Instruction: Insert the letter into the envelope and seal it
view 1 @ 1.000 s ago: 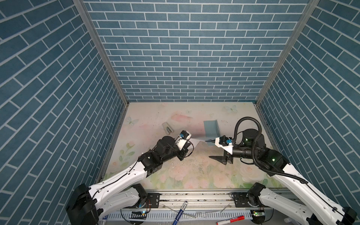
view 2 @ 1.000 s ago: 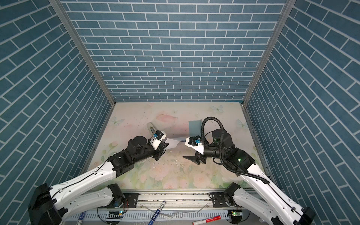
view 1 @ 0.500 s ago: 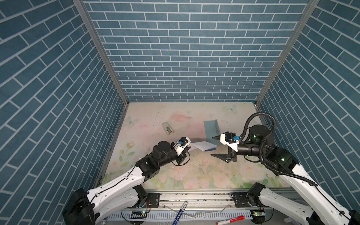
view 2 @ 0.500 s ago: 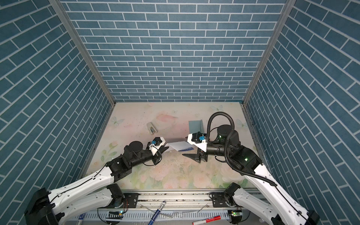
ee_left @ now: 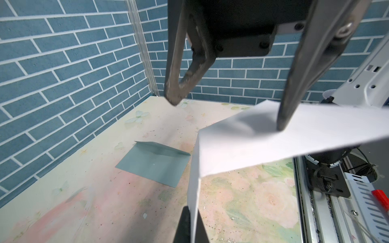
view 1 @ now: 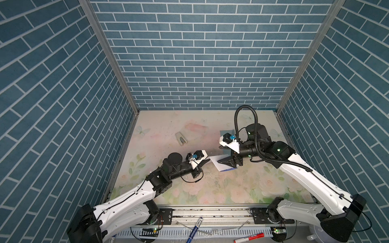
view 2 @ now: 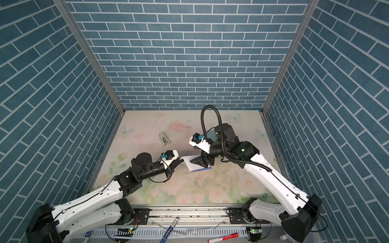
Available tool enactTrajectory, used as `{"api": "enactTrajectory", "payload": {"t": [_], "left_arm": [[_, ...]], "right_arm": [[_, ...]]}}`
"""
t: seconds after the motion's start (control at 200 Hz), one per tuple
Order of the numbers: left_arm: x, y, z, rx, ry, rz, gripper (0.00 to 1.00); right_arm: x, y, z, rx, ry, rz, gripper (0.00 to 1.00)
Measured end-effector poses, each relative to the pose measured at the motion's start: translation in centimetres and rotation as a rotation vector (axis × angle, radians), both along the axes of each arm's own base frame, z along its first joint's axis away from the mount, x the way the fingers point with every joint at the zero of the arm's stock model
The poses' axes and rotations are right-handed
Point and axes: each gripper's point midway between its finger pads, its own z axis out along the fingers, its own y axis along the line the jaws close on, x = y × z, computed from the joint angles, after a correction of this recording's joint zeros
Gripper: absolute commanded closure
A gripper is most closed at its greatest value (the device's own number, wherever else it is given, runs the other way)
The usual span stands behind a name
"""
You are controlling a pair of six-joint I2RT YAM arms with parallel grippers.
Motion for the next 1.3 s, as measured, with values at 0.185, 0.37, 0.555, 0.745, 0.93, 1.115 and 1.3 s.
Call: {"api": "enactTrajectory", "payload": {"t": [0.185,0.37,0.555,0.745,0.93,1.115,1.3], "left_arm": [[-0.2,-0.2,0.6,-0.020,-0.014,-0.018,1.00],[-0.4,-0.4,1.0,-0.035,-0.024,-0.033,1.00],[-0.6,-0.5,1.2,-0.047,-0.024,-0.047,1.00],[-0.6,-0.6,1.0,-0.047,-0.013,-0.050,1.00],[-0.6,-0.6,1.0,-0.048,-0.008,-0.049,0.94],[-0.4,-0.5,1.1,-0.050,-0.007,-0.038,0.79],[-0.7,0.2,1.7,-0.058,-0.007,-0.017,0.51]], "right_arm": [[-0.3,0.7,-1.1,-0.008,0.062,0.041,0.34],[-0.7,1.2,-1.7,-0.005,0.105,0.081,0.48],[-0.9,1.5,-1.9,0.000,0.127,0.104,0.68],[-1.1,1.7,-1.9,0.009,0.136,0.120,0.83],[-1.0,1.8,-1.7,0.017,0.128,0.119,0.94],[-0.7,1.8,-1.1,0.034,0.087,0.107,1.00],[-0.6,0.6,-0.3,0.041,0.007,0.055,1.00]]}}
